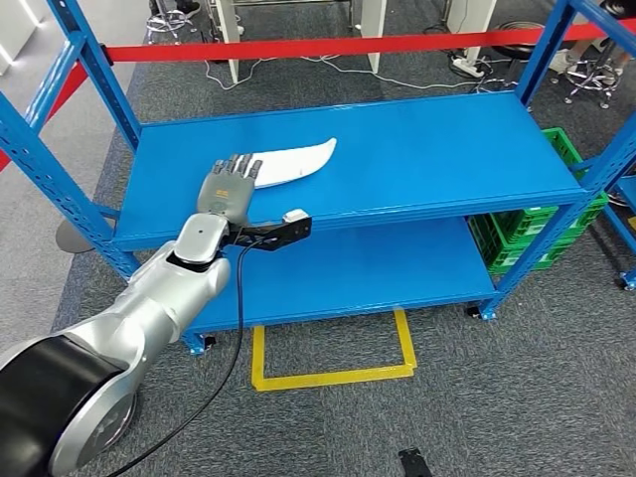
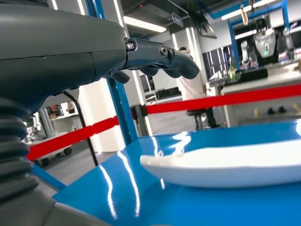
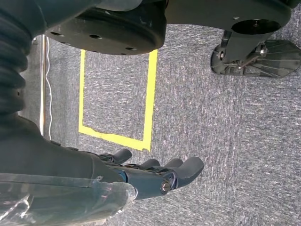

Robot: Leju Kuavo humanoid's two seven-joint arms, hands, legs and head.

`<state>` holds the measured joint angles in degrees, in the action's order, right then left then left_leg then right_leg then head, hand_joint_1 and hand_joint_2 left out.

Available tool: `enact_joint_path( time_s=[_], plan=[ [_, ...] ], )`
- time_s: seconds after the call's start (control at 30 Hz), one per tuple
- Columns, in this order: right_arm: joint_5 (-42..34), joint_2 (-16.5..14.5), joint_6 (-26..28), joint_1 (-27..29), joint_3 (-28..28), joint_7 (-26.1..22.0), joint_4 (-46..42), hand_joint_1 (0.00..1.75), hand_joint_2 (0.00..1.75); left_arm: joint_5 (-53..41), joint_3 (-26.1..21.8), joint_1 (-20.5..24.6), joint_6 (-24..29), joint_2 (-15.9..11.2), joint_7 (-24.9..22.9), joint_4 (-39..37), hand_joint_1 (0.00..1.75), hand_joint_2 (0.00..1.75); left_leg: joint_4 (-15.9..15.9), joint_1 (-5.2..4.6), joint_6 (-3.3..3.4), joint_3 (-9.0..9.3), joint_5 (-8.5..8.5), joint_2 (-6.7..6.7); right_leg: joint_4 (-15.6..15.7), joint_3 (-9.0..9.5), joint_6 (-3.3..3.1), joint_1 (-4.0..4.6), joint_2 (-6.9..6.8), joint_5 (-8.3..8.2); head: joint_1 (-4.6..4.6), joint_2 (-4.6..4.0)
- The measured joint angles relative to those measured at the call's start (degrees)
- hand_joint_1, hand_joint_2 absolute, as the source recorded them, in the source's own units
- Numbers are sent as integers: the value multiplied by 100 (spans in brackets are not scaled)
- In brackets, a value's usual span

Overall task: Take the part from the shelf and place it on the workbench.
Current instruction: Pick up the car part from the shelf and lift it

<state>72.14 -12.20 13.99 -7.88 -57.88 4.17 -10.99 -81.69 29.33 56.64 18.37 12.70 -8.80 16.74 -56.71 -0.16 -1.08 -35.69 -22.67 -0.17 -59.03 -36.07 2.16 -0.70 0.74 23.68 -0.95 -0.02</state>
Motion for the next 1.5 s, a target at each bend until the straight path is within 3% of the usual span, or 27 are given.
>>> enact_joint_path(
  time_s=[1.13, 1.33, 1.5],
  plan=[
    [39, 0, -2, -4, 0, 9, 0, 0, 175, -95, -20, -1, 191, -18, 48, 0, 0, 0, -5, -17, 12, -1, -8, 0, 5, 1, 4, -15, 0, -1, 0, 0],
    [38, 0, -2, -2, 0, 8, 0, 0, 175, -97, -23, 1, 191, -21, 47, 0, 0, 0, -42, -44, 60, -11, -36, -1, 6, 5, 39, -40, 2, 0, 1, 0],
    [37, 0, -1, -1, -2, 1, 0, 0, 175, -104, -25, 13, 193, -16, 47, 4, 0, 0, 12, -39, 152, 18, -29, 9, 36, 16, 123, -51, -1, 14, 1, 0]
  ],
)
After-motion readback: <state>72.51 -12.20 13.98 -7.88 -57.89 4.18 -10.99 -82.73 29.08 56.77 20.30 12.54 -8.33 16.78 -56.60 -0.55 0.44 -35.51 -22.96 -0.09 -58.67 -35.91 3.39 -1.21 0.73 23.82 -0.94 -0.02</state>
